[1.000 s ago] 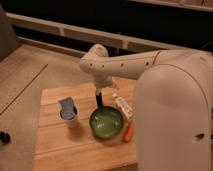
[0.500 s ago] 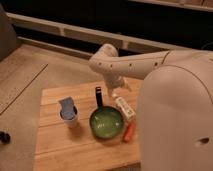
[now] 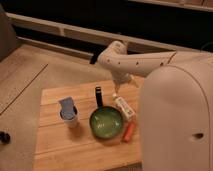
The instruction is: Knock the eraser over
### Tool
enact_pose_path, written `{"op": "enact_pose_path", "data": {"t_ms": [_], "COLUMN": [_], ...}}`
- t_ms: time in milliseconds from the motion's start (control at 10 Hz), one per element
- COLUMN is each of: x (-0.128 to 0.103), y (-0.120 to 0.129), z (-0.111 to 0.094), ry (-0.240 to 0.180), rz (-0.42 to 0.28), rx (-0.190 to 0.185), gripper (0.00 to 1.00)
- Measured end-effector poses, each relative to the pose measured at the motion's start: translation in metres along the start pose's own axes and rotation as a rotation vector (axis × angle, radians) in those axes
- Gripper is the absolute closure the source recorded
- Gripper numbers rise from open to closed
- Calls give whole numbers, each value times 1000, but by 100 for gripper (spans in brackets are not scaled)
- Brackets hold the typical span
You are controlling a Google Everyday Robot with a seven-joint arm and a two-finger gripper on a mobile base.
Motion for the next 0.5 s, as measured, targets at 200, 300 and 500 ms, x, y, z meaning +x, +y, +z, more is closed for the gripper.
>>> {"op": "enact_pose_path", "data": {"t_ms": [200, 300, 500], "x": [-11, -11, -10], "y": [0, 0, 0], "z": [6, 6, 6], "ry": [-11, -11, -8], "rz": [-8, -8, -9], "rx": [-15, -16, -15], "gripper": [35, 35, 35]}}
